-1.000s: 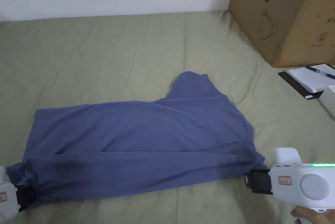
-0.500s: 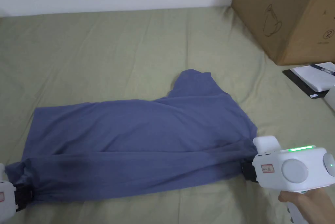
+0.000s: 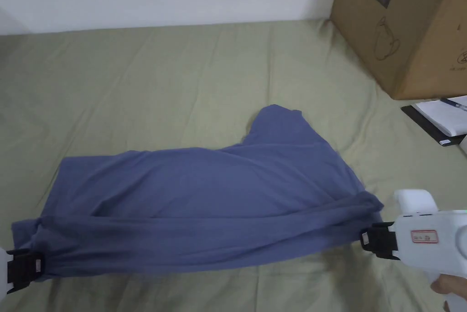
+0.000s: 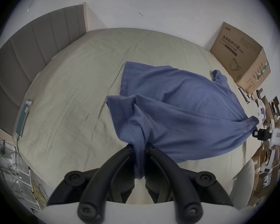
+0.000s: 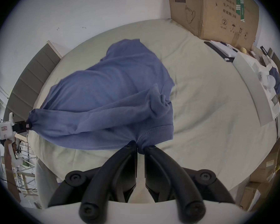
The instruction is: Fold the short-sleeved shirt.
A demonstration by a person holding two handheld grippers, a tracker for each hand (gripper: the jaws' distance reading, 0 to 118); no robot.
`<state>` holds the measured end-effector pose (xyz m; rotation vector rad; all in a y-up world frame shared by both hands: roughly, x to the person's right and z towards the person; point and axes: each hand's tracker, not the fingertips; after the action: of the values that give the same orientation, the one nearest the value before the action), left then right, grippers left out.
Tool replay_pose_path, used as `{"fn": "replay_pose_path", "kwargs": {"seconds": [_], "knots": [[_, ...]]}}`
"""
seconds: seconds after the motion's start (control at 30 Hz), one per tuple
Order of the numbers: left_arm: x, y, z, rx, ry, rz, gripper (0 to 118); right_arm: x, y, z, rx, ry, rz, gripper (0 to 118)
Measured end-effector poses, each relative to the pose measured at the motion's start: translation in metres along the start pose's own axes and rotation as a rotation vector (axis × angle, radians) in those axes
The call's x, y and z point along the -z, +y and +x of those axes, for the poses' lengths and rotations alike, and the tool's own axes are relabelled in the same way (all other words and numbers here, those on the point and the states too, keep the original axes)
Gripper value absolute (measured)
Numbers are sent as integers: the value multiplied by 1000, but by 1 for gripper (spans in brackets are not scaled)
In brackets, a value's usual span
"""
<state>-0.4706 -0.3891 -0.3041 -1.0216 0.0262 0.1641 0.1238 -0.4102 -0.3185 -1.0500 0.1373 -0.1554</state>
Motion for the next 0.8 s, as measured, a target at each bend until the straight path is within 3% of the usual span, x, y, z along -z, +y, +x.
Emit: {"fn": "replay_pose_path", "kwargs": {"seconds": [0.23, 0.4, 0.43, 0.47, 0.5, 0.53, 0.57, 0.6, 0.7, 0.73, 0.77, 0.8], "knots": [[-36, -43, -7, 20, -7, -19, 8, -35, -34, 2, 29, 26, -32, 9], [-27, -88, -15, 8, -8, -53, 8, -14, -74, 7, 18, 13, -95, 12], [-19, -96, -18, -20, -11, -67, 9, -6, -80, 7, 24, -27, -126, 34], [-11, -99, -15, -56, 1, -84, 17, -2, -85, 6, 28, -84, -146, 59], [-4, -102, -16, -60, 18, -112, 38, 2, -89, 6, 20, -117, -150, 83], [1, -106, -17, -57, 37, -110, 73, 2, -92, 6, 19, -106, -142, 90], [4, -108, -16, -60, 52, -109, 92, -1, -92, 9, 29, -100, -129, 89], [2, -108, -14, -63, 56, -111, 98, -6, -92, 10, 44, -92, -124, 89], [-13, -98, -14, -102, 44, -72, 98, -25, -86, 12, 60, -97, -96, 86], [-20, -92, -12, -103, 38, -43, 95, -32, -82, 11, 50, -102, -78, 75], [-27, -85, -8, -98, 28, -9, 85, -38, -78, 9, 38, -108, -64, 60], [-36, -77, -2, -82, 16, 38, 64, -45, -72, 5, 20, -114, -46, 42]]}}
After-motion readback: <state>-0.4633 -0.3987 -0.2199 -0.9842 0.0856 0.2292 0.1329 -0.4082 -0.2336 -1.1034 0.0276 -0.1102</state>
